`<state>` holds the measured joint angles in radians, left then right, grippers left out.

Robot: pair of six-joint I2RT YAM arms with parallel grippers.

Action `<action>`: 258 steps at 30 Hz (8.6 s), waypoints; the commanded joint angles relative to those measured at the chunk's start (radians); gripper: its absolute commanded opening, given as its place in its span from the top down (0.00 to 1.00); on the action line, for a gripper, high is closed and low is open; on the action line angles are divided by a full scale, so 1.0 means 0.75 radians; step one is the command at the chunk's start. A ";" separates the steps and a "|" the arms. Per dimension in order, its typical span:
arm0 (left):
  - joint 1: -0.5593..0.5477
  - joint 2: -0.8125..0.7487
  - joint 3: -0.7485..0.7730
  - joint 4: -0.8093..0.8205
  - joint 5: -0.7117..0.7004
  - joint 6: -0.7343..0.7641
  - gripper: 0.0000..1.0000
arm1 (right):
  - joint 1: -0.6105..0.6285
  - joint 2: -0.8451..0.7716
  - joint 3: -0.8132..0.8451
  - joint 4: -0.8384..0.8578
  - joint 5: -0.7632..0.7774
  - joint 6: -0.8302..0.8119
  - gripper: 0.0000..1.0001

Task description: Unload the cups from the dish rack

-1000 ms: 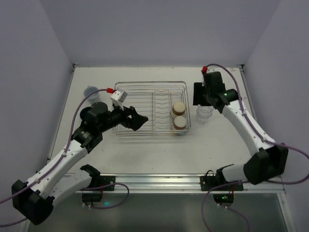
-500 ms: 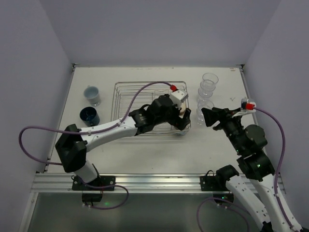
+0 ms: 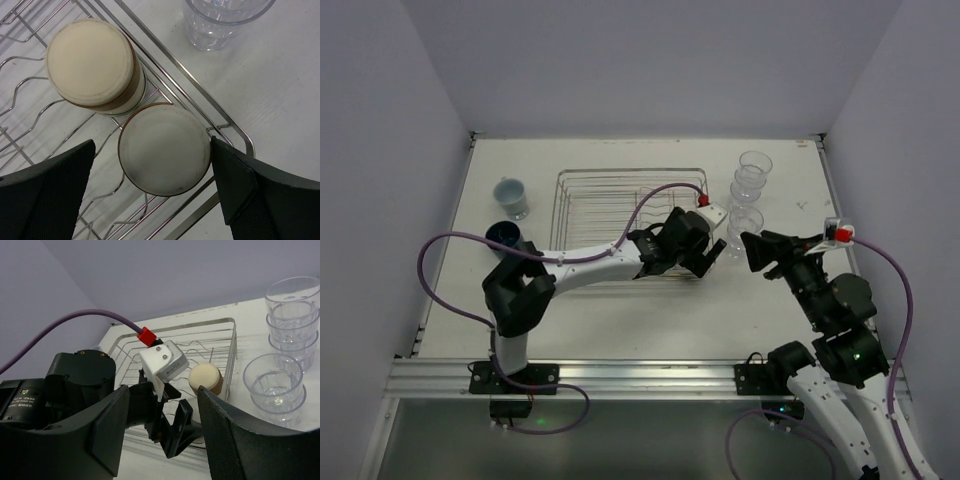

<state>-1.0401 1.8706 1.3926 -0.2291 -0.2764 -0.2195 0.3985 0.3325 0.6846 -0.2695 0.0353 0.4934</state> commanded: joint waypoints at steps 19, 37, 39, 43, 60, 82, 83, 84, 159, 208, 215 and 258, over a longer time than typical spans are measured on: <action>0.092 -0.201 -0.104 0.207 0.094 -0.016 0.42 | 0.001 0.095 0.053 0.042 -0.037 0.050 0.28; 0.268 -0.731 -0.443 0.594 0.423 -0.308 0.62 | -0.002 0.293 -0.135 0.448 -0.402 0.193 0.16; 0.309 -0.818 -0.531 0.696 0.503 -0.408 0.62 | -0.002 0.326 -0.160 0.521 -0.486 0.209 0.19; 0.350 -0.933 -0.648 0.833 0.606 -0.531 0.64 | -0.002 0.389 -0.181 0.660 -0.622 0.232 0.22; 0.352 -0.934 -0.904 1.414 0.882 -0.867 0.65 | 0.062 0.579 -0.189 1.101 -0.906 0.440 0.55; 0.354 -1.291 -0.614 0.183 0.242 -0.123 0.00 | 0.364 0.853 0.296 -0.125 -0.584 -0.038 1.00; 0.354 -1.298 -0.595 0.126 0.203 -0.086 0.00 | 0.454 0.894 0.363 -0.233 -0.514 -0.073 1.00; 0.354 -1.298 -0.571 -0.006 0.158 -0.047 0.00 | 0.495 0.971 0.386 -0.270 -0.388 -0.085 1.00; 0.352 -0.054 0.086 0.205 0.776 0.280 0.00 | 1.085 -0.008 0.157 -0.056 0.665 -0.093 1.00; 0.366 -0.424 -0.189 0.567 0.497 0.015 0.64 | 1.052 0.285 0.118 -0.036 0.692 0.025 0.81; 0.374 -0.841 -0.551 0.812 0.510 -0.294 0.67 | 0.837 0.389 0.063 0.256 0.226 -0.046 0.66; 0.368 -1.285 -1.208 1.508 0.722 -1.249 0.74 | 0.594 0.745 0.163 0.889 -0.624 -0.085 0.54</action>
<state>-0.7551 0.9096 0.4995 0.8074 0.2474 -1.1313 0.8494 0.8845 0.8017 0.2417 -0.3729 0.3935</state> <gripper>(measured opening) 0.704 0.470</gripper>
